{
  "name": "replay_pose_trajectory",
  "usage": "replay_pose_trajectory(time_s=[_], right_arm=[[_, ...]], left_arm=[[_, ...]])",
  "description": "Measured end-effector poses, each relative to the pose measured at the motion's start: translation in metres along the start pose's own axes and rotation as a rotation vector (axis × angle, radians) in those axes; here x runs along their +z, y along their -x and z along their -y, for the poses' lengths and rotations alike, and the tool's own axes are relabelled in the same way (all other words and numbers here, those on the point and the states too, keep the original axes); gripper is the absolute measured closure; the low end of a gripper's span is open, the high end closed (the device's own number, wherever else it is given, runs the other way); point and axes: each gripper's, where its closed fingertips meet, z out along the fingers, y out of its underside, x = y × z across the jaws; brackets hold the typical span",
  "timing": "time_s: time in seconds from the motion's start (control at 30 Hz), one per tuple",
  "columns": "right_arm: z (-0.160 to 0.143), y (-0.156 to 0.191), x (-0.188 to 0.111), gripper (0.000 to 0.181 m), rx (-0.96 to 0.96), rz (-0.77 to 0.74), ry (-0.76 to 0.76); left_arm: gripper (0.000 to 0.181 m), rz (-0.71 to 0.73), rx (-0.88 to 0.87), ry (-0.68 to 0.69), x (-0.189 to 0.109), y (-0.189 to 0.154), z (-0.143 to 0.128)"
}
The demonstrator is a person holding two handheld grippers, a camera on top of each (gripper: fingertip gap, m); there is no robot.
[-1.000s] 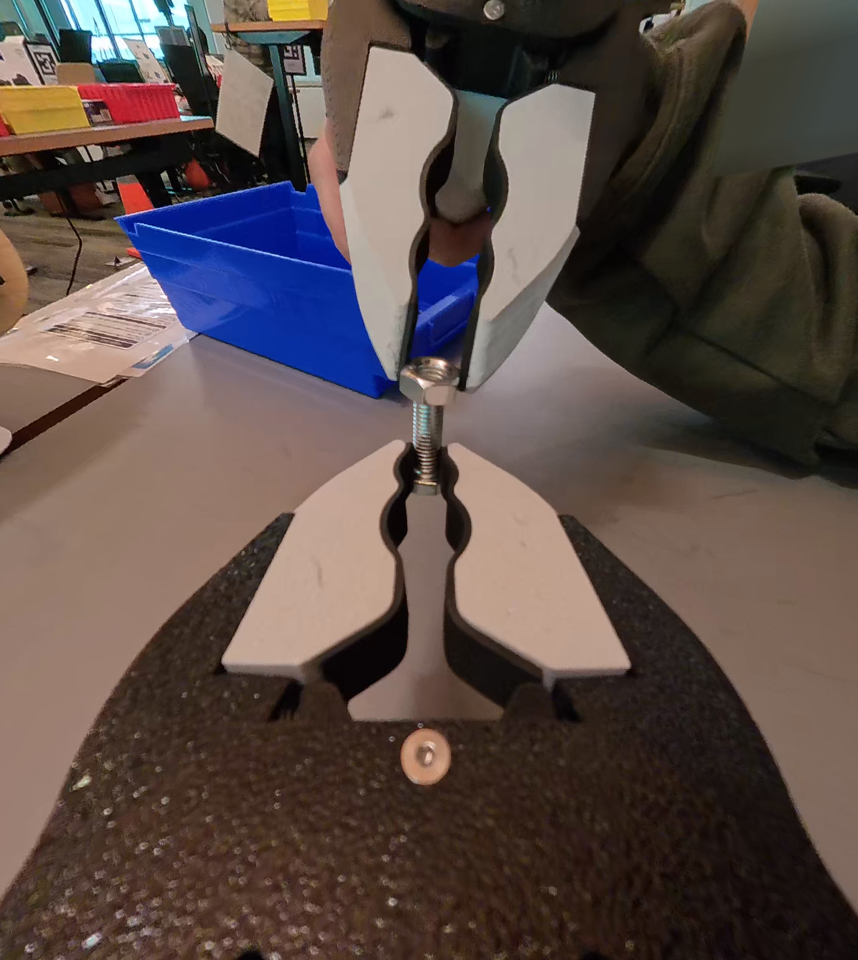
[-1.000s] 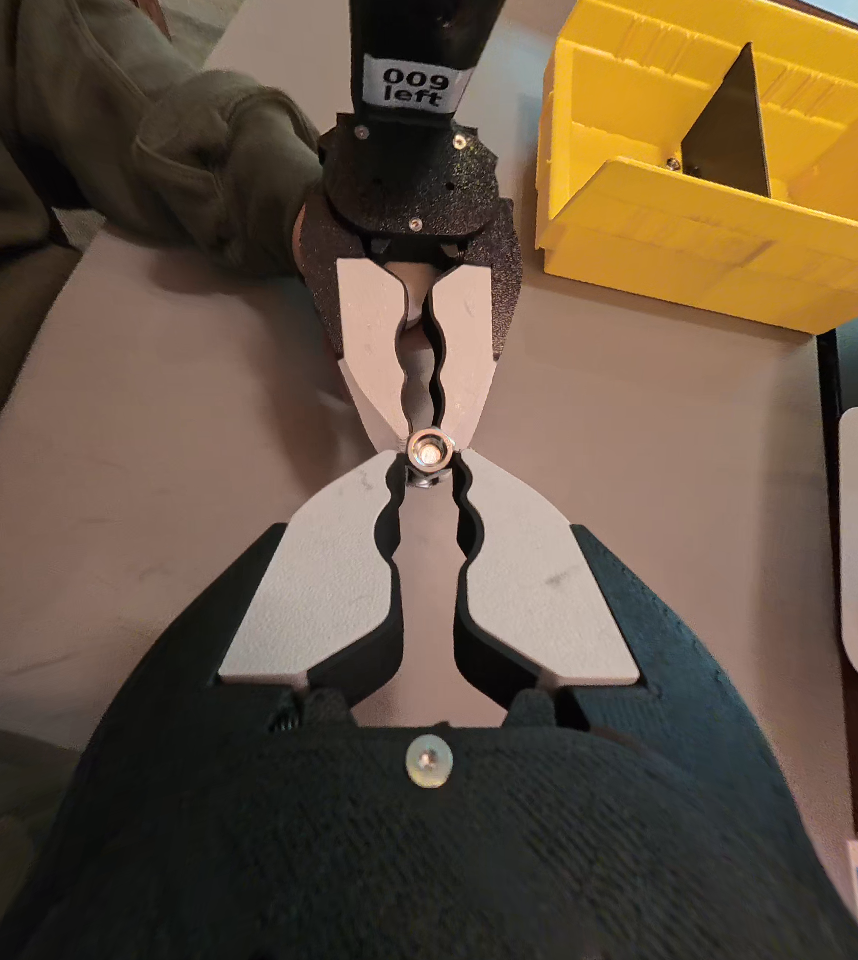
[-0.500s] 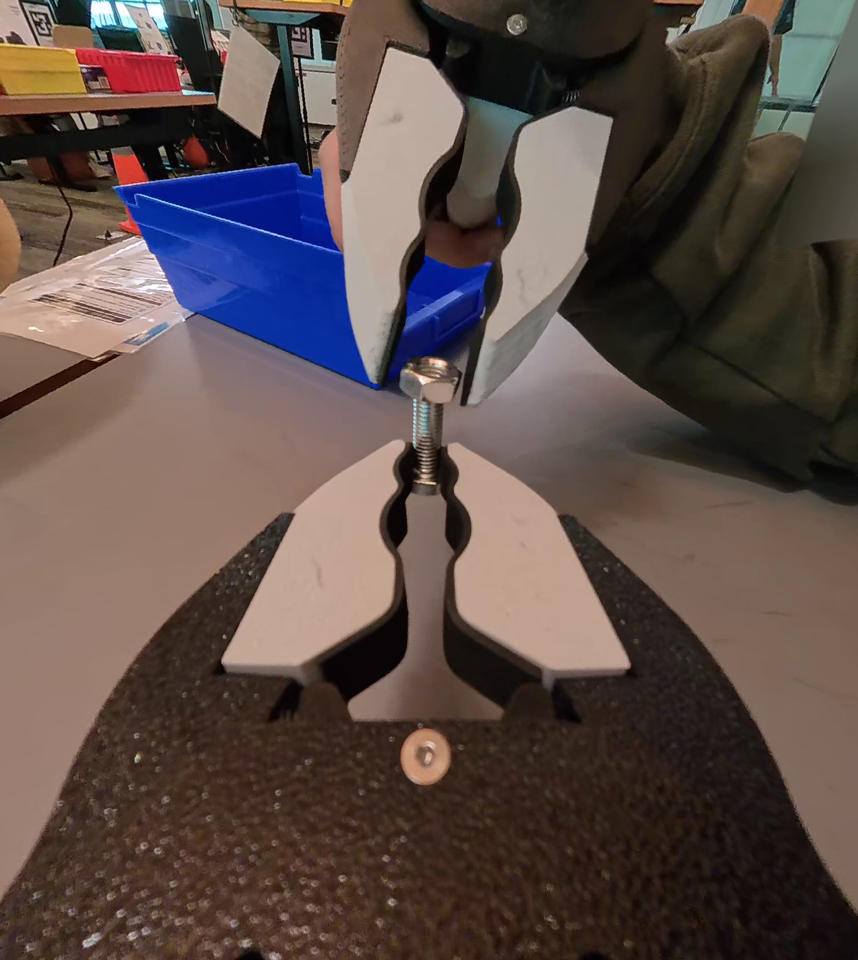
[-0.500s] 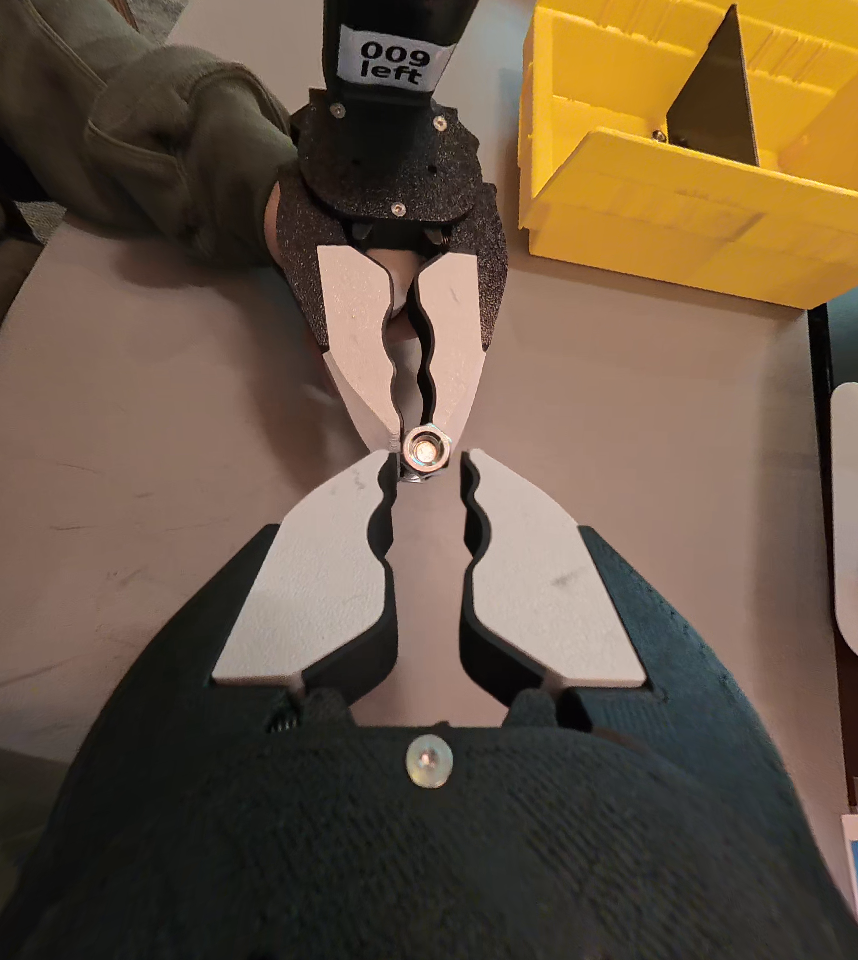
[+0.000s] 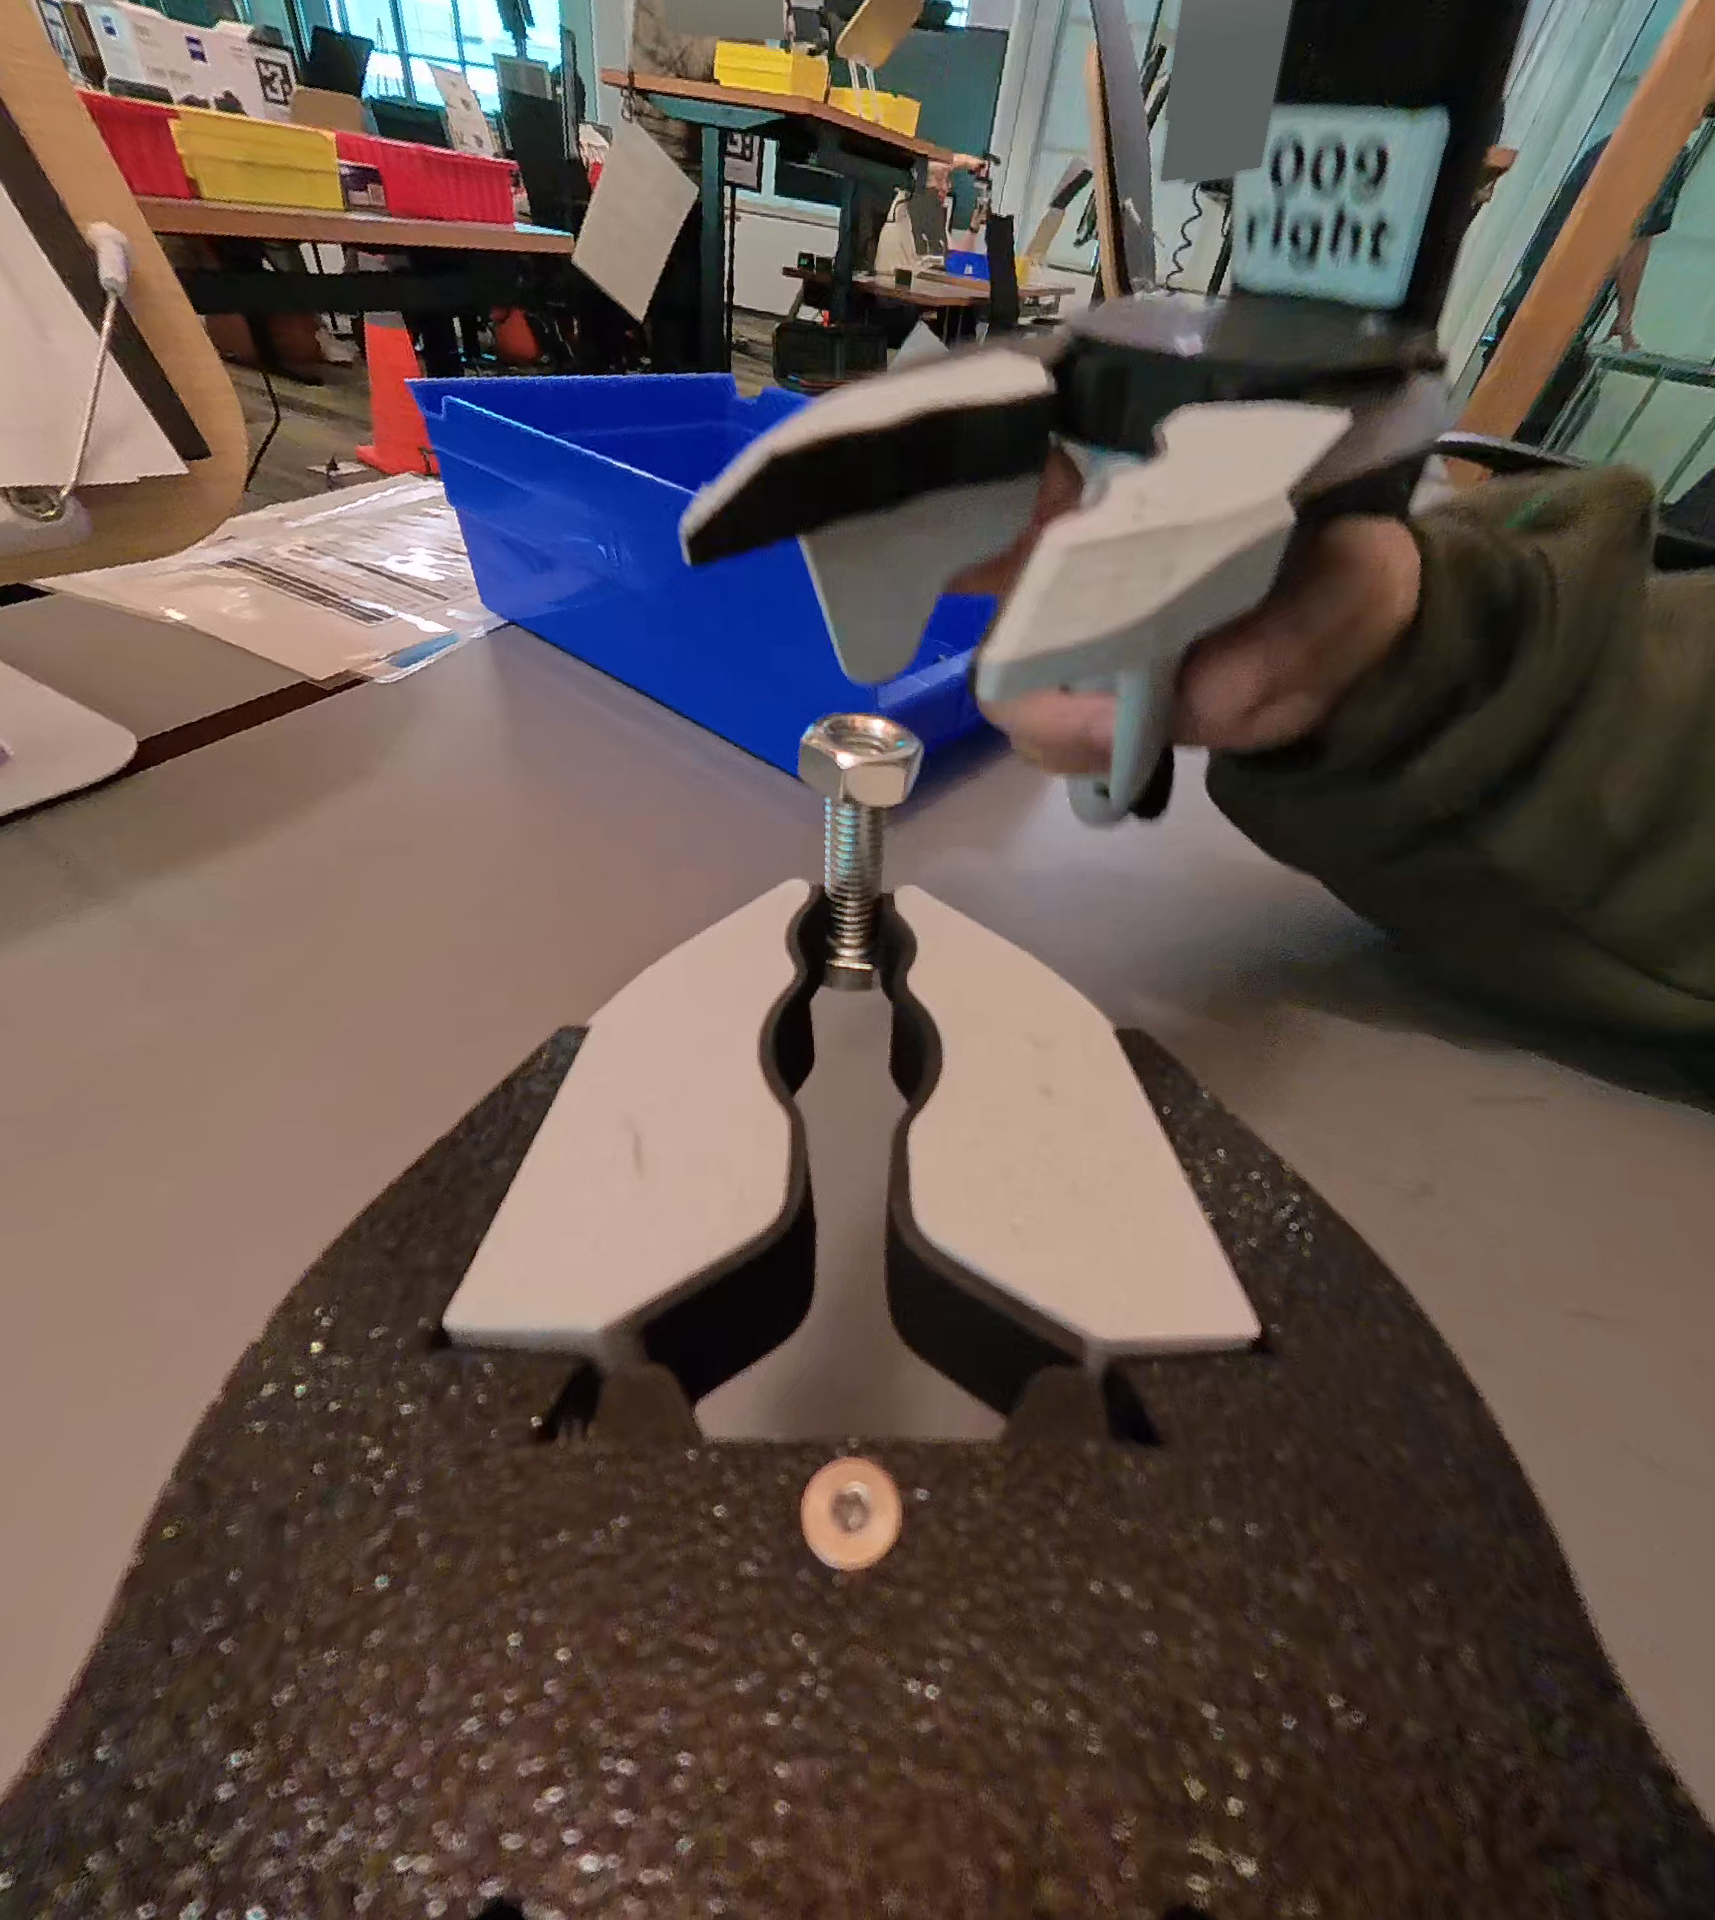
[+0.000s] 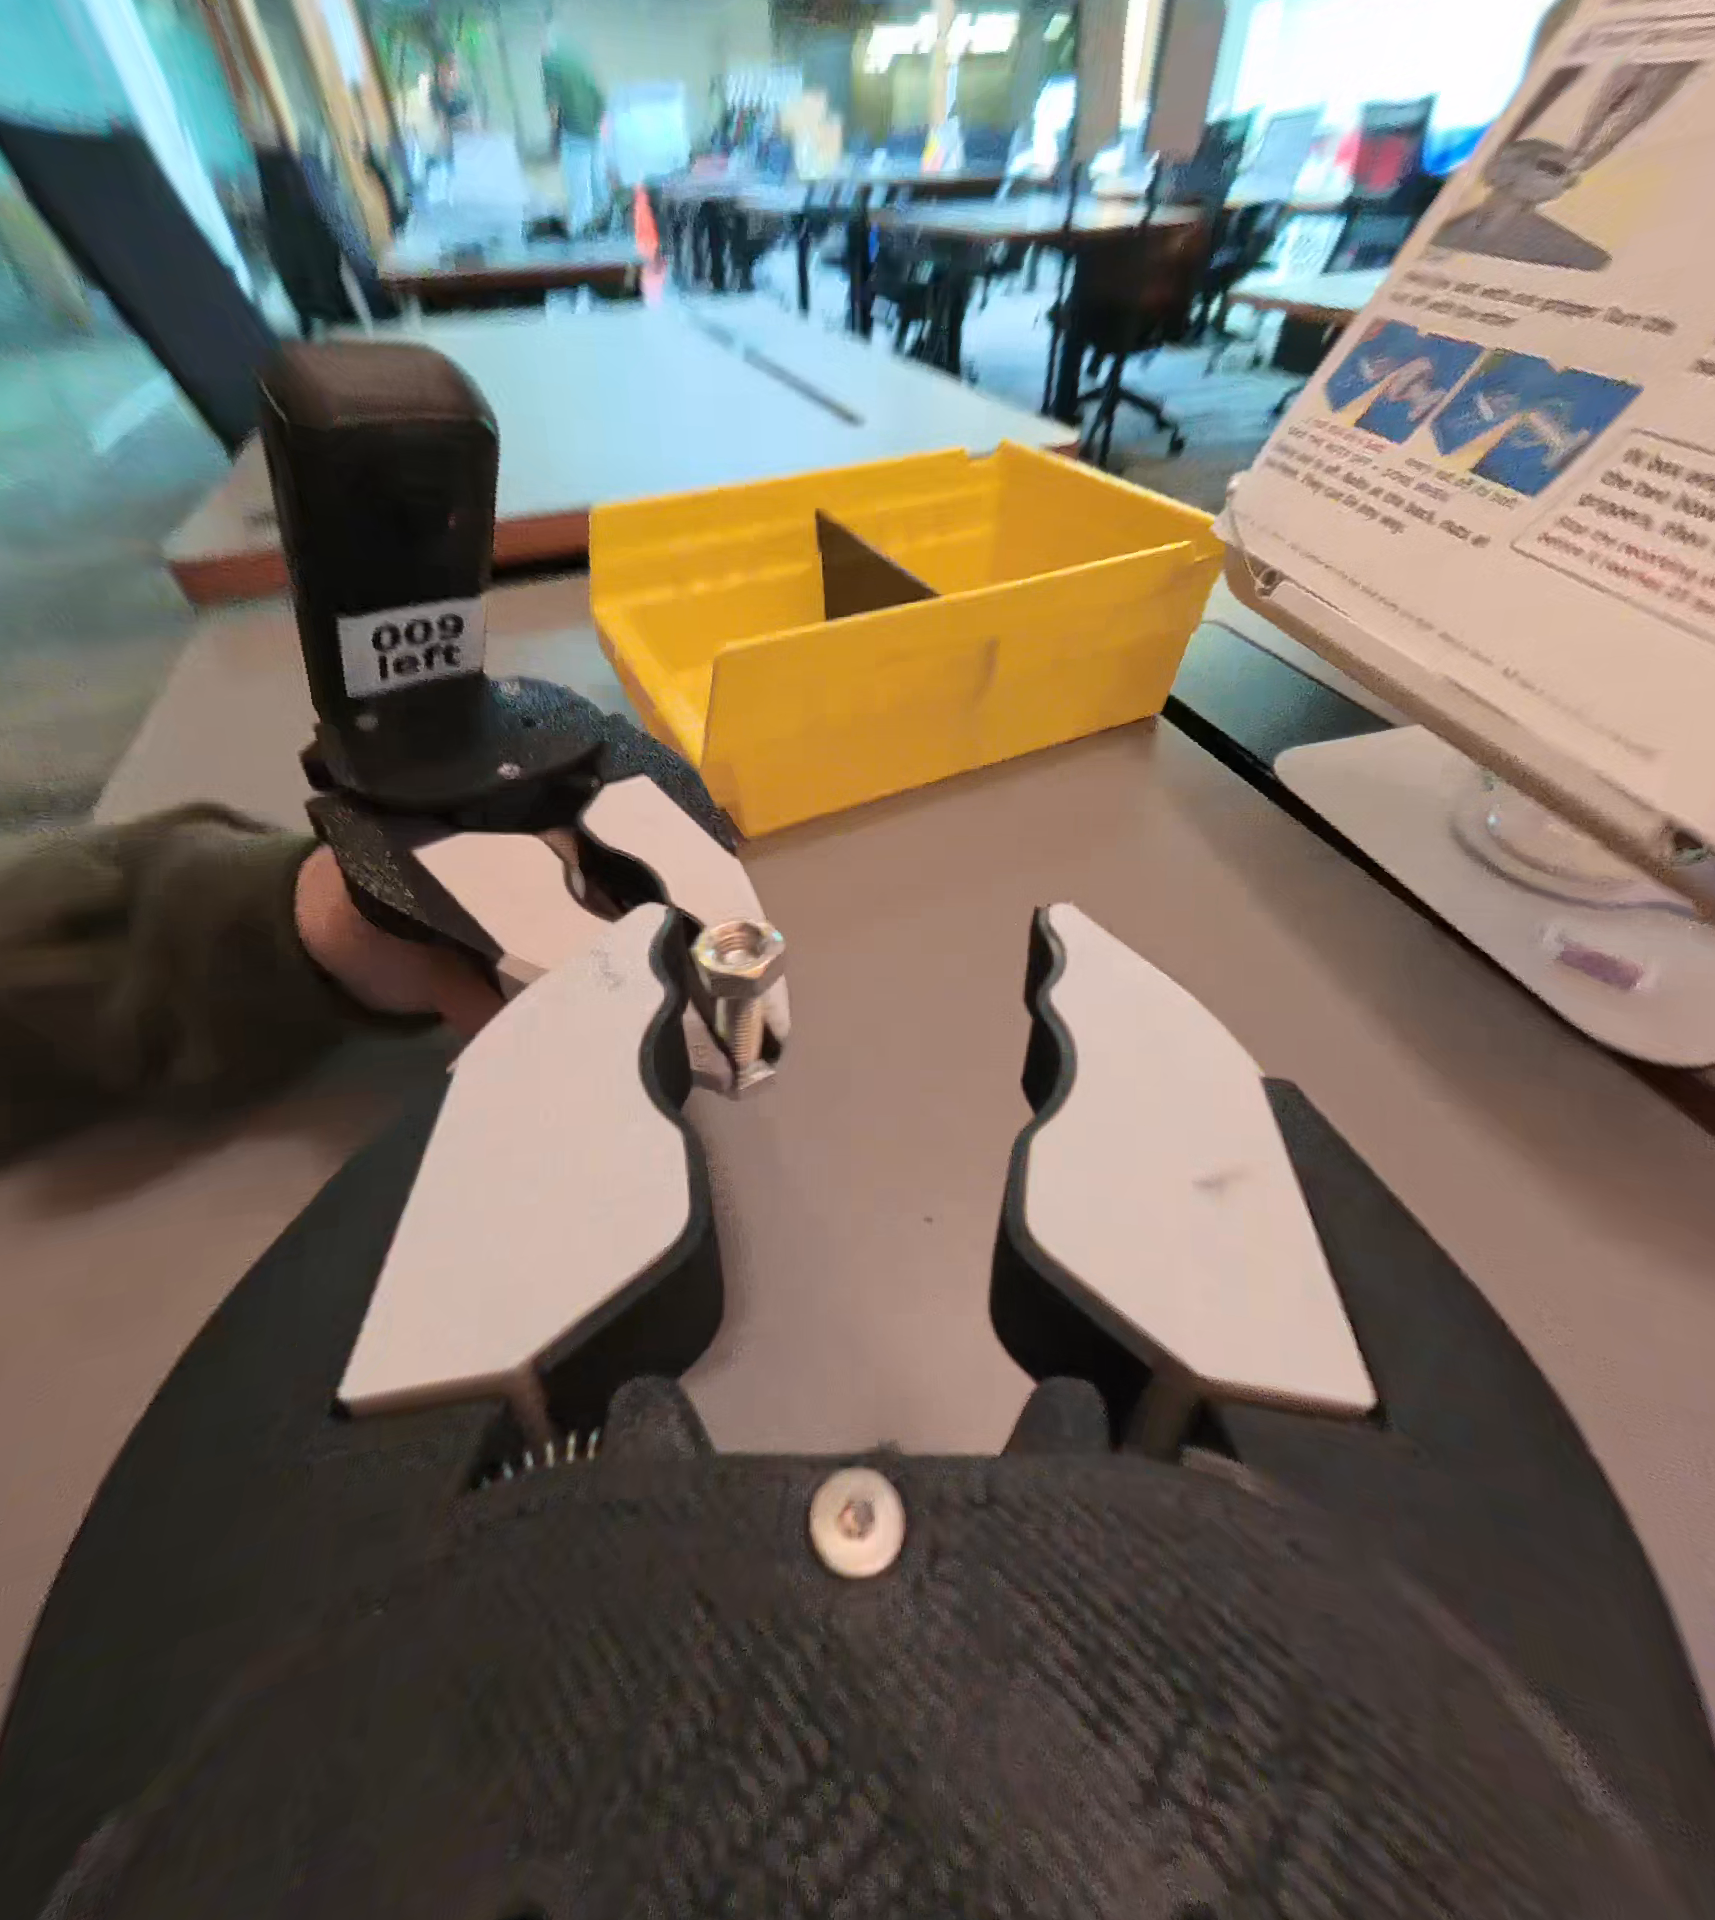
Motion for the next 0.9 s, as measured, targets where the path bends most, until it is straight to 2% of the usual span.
replay_pose_trajectory(time_s=[0.1,0.17,0.23,0.4,0.57,0.9], right_arm=[[-0.015,0.009,-0.002,0.118,0.043,-0.085,-0.131],[-0.024,0.028,-0.002,0.119,0.03,-0.055,-0.16],[-0.026,0.041,-0.001,0.119,0.015,-0.039,-0.159],[-0.025,0.04,0.001,0.118,0.032,-0.078,-0.178],[-0.029,0.045,0.002,0.123,0.034,-0.056,-0.167],[-0.034,0.044,0.003,0.122,0.017,-0.071,-0.135]], left_arm=[[0.172,-0.005,0.007,0.012,0.001,-0.002,-0.002],[0.172,-0.023,0.005,0.022,0.003,-0.006,-0.004],[0.172,-0.045,0.014,0.031,0.005,-0.011,-0.005],[0.172,-0.067,0.043,0.066,0.01,-0.018,-0.01],[0.172,-0.056,0.035,0.079,0.01,-0.016,-0.012],[0.172,-0.041,0.012,0.091,0.01,-0.012,-0.015]])
